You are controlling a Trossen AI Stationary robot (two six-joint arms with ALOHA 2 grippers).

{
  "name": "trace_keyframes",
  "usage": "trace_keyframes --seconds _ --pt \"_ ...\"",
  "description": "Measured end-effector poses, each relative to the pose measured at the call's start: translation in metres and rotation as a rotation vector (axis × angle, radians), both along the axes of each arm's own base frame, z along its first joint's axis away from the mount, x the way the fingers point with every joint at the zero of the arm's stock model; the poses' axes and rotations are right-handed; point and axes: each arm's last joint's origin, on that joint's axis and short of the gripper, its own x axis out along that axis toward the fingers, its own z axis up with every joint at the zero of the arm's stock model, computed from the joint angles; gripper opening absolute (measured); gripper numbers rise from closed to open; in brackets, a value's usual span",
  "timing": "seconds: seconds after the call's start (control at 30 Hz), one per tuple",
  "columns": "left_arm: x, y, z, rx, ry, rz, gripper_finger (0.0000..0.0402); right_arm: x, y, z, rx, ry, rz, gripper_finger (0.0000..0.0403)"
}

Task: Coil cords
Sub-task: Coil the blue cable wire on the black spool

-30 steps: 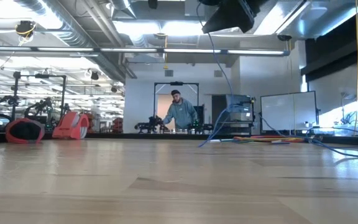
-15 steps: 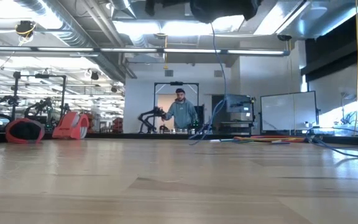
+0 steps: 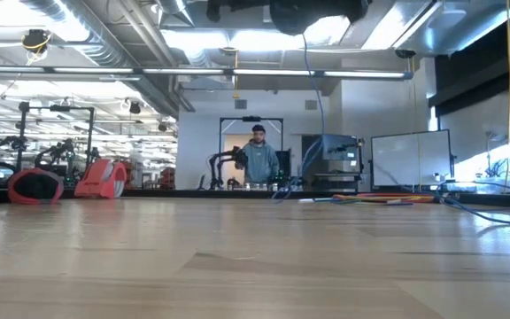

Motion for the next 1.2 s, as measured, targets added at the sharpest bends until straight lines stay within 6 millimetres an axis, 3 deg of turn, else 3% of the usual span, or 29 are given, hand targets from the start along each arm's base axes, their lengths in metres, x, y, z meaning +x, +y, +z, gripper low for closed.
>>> trace_keyframes --seconds 0.33,0.6,0.73,1.0,1.2 --pt "0.0 0.001 -0.004 0.036 0.055 0.005 0.0002 -0.001 -0.002 0.029 -0.075 0.003 -0.027 0.0003" --pt "-0.001 -0.002 -0.006 0.065 0.087 -0.017 0.0001 -0.035 -0.012 0.056 -0.085 -0.009 -0.102 0.0003" --pt "-0.001 -0.003 -0.003 0.076 0.077 -0.018 0.0001 -0.057 -0.021 0.059 0.032 0.012 -0.074 0.0003" --pt "-0.001 -0.006 -0.002 0.067 0.05 -0.031 0.0001 -0.073 -0.026 0.019 0.128 0.098 -0.103 0.0003" --pt "-0.001 -0.006 -0.003 0.053 0.046 -0.029 0.0001 -0.061 -0.035 -0.02 0.181 0.048 -0.046 0.0003"
